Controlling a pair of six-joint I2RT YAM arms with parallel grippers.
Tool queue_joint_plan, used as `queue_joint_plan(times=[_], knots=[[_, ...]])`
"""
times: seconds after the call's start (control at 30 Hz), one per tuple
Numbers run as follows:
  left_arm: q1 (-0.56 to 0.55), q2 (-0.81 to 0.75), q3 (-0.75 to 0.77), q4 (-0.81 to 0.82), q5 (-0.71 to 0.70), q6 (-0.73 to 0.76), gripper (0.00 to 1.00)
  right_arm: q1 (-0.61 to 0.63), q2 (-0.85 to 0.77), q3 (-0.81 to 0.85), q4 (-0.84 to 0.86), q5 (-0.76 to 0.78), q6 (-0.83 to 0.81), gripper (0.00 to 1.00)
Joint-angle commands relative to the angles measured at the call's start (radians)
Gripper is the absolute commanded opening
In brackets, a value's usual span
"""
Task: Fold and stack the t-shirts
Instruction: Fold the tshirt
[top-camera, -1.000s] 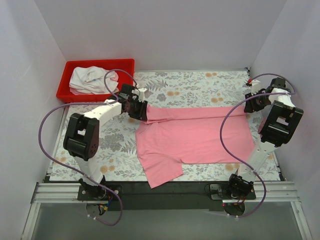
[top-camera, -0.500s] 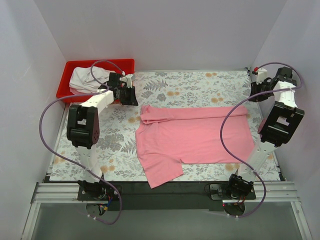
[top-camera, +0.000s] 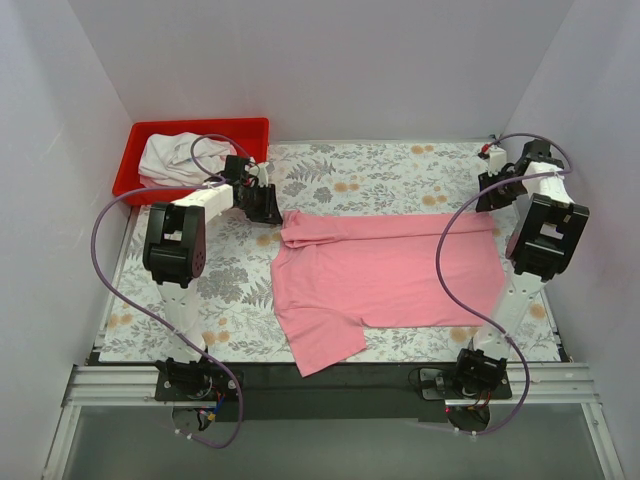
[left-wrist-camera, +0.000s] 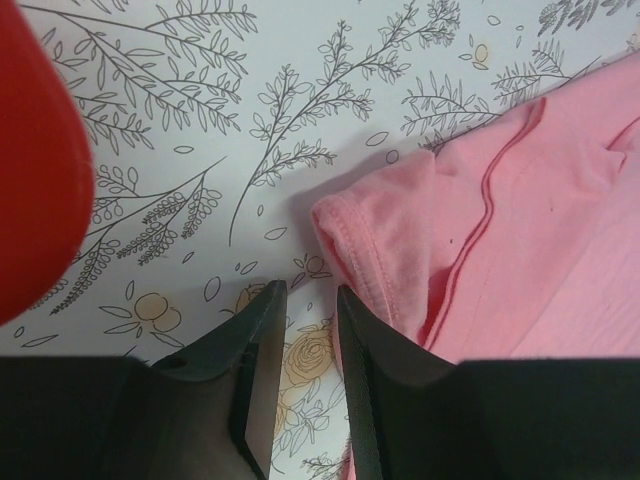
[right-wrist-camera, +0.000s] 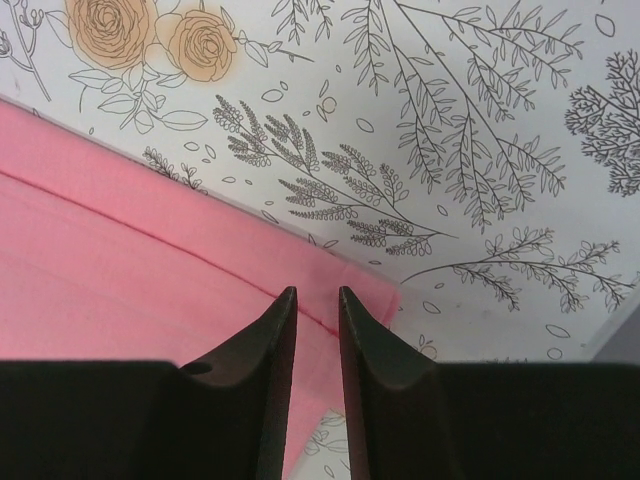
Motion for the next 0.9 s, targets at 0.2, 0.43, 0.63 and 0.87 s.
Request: queue_joint_plan(times=[0.2, 0.43, 0.63, 0.87], knots=[[-0.002, -0.015, 0.032, 0.048, 0.066, -0.041, 0.27, 0.014, 0.028, 0.049, -0.005, 0.025, 0.009, 0.29], [-0.002, -0.012, 0.037, 0.071, 0.074, -0.070, 0.26, 0.012, 0.034, 0.044, -0.005, 0.037, -0.002, 0.29], [-0.002, 0.001, 0.049, 0.081, 0.083, -0.092, 0.29, 0.015, 0.040, 0.041, -0.004, 0.042, -0.006, 0.28], [-0.002, 0.019, 0.048, 0.085, 0.077, -0.090, 0.29, 0.017, 0.040, 0.040, -0.004, 0.051, -0.014, 0.28]])
